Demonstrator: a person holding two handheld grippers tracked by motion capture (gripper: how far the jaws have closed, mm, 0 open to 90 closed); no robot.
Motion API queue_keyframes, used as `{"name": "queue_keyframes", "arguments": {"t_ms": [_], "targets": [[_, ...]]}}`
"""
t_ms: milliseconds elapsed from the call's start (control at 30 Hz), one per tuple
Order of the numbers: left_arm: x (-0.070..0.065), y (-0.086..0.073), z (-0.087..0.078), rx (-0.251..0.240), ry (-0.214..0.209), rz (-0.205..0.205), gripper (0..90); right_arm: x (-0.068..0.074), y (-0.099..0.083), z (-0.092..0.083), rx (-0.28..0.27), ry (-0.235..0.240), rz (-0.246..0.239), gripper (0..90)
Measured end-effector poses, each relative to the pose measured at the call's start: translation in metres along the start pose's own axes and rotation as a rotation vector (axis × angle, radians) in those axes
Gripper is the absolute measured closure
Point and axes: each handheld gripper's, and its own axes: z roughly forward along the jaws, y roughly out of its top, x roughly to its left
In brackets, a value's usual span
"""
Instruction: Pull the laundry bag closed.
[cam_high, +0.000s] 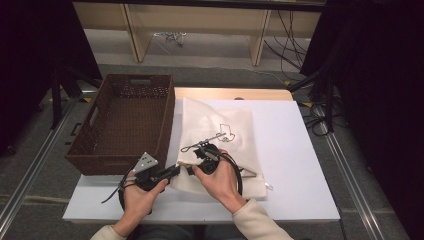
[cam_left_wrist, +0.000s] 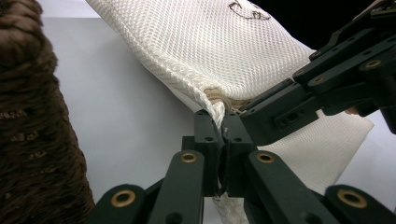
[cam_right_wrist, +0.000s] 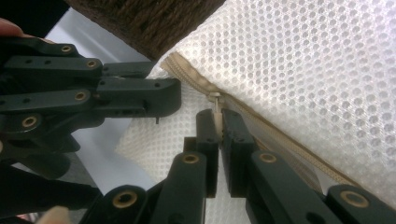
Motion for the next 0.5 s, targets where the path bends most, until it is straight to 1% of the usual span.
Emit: {"name": "queue_keyframes", "arguments": {"t_ms": [33, 67, 100, 133, 167, 200, 233, 267, 300, 333, 400, 433, 467, 500], "targets": [[-0.0034, -0.0011, 0.0006, 0.004, -0.008, -0.019, 87.1, 0.0009, -0.0001, -0.0004, 0.006, -0.009, 0.010, 87.7], [-0.0023, -0.0012, 0.0009, 0.007, -0.004, -0.010, 87.1, 0.0008, -0.0004, 0.0000, 0.011, -0.016, 0.004, 87.7], [-0.0023, -0.0012, 0.0009, 0.007, -0.004, -0.010, 87.1, -0.0018, -0.0002, 0.0007, 0.013, -0.017, -0.039, 87.7], [-0.0016, -0.0013, 0.0010, 0.009, 0.000, -0.012, 87.1, -0.0018, -0.0002, 0.0007, 0.013, -0.017, -0.039, 87.7], [0.0000, -0.0012, 0.0010, 0.003, -0.006, -0.003, 87.1, -0.0020, -0.0004, 0.0009, 0.012, -0.018, -0.036, 87.7], [-0.0028, -0.0014, 0.0006, 0.007, -0.016, -0.029, 87.1, -0.0020, -0.0004, 0.0009, 0.012, -0.018, -0.036, 87.7], [-0.0042, -0.0015, 0.0005, -0.002, -0.026, -0.050, 87.1, -0.0030, -0.0002, 0.0011, 0.011, -0.019, -0.039, 87.7], [-0.0042, -0.0015, 0.0005, -0.002, -0.026, -0.050, 87.0, -0.0031, -0.0003, 0.0001, 0.018, -0.028, -0.021, 87.7], [-0.0019, -0.0006, 0.0003, 0.001, -0.003, -0.012, 87.0, -0.0021, -0.0007, 0.0001, 0.020, -0.029, -0.001, 87.8], [-0.0024, -0.0014, 0.0008, 0.001, -0.012, -0.023, 87.0, -0.0019, -0.0007, 0.0003, 0.024, -0.027, 0.005, 87.7], [-0.0023, -0.0015, 0.0004, 0.003, -0.006, -0.026, 87.0, -0.0021, -0.0008, 0.0004, 0.024, -0.030, -0.002, 87.7], [-0.0038, -0.0022, 0.0003, -0.001, -0.022, -0.064, 87.0, -0.0028, -0.0009, 0.0003, 0.020, -0.022, -0.009, 87.7], [-0.0020, -0.0017, 0.0002, -0.003, -0.017, -0.042, 86.9, -0.0022, -0.0010, -0.0001, 0.020, -0.024, 0.001, 87.7], [-0.0020, -0.0017, 0.0002, -0.003, -0.017, -0.042, 86.9, -0.0016, -0.0010, -0.0012, 0.021, -0.033, -0.001, 87.7]]}}
